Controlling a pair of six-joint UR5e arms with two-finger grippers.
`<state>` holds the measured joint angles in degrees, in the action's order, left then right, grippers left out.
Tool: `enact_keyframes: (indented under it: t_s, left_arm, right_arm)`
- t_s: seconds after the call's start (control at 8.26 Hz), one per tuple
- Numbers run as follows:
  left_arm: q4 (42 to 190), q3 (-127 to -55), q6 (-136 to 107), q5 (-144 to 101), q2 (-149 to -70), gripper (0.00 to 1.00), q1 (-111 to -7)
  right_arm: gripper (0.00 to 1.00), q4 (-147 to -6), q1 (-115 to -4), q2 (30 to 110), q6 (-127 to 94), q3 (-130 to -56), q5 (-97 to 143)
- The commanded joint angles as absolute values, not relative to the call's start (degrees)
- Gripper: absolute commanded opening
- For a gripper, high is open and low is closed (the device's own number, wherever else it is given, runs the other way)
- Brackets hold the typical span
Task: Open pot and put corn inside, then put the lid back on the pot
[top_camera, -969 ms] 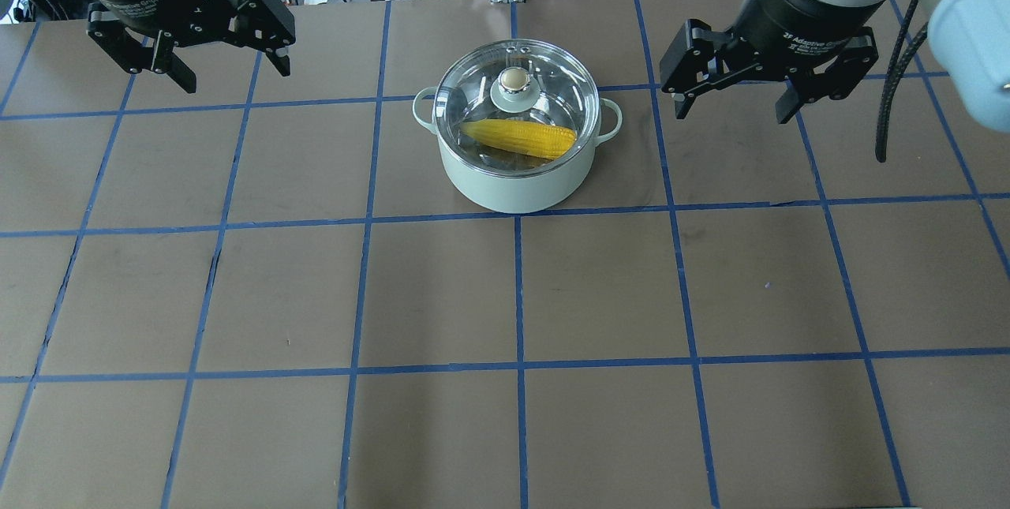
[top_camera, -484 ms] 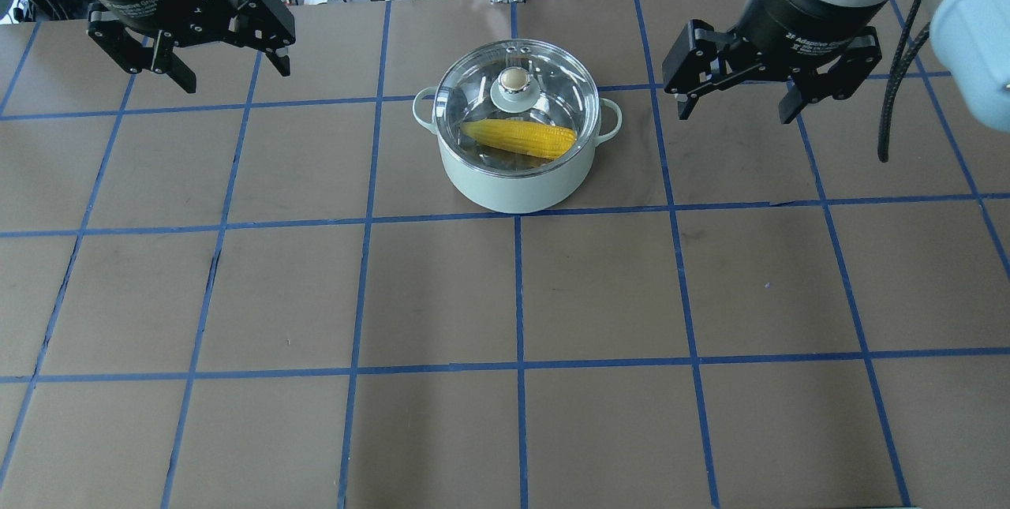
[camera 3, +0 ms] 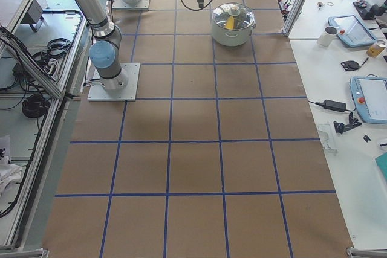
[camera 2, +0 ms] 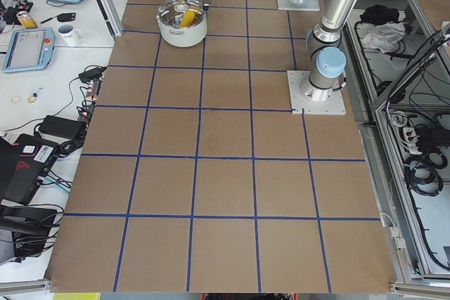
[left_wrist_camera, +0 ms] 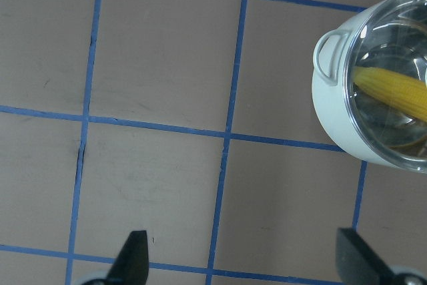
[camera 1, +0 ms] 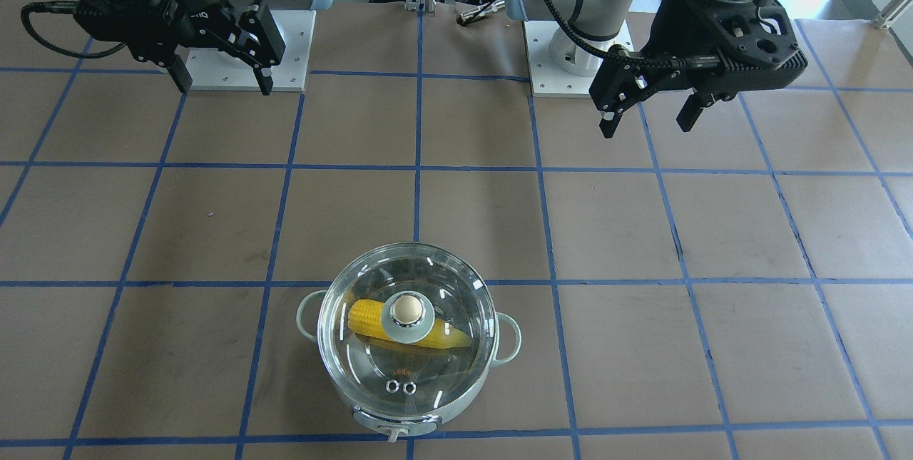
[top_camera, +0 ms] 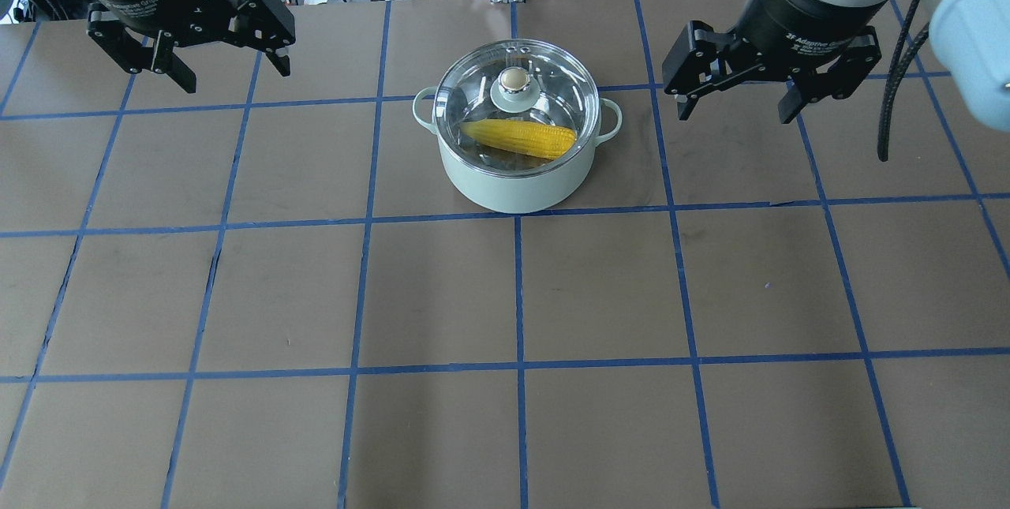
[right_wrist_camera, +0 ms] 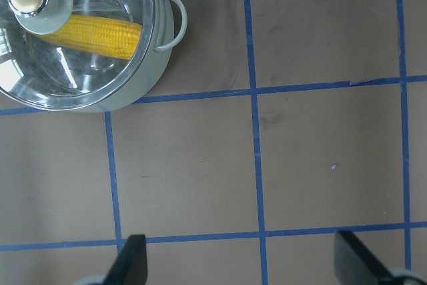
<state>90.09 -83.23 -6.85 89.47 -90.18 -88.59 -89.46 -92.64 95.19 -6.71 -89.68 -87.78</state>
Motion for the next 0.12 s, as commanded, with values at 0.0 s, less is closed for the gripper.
enact_keyframes:
  t_s: [0.0]
  left_arm:
    - [90.09,-83.14,-6.77,89.47,-90.26,1.00,-88.59]
  right_arm:
    - [1.00,-89.56,-92.64,95.19,-6.68,-89.74,-87.71]
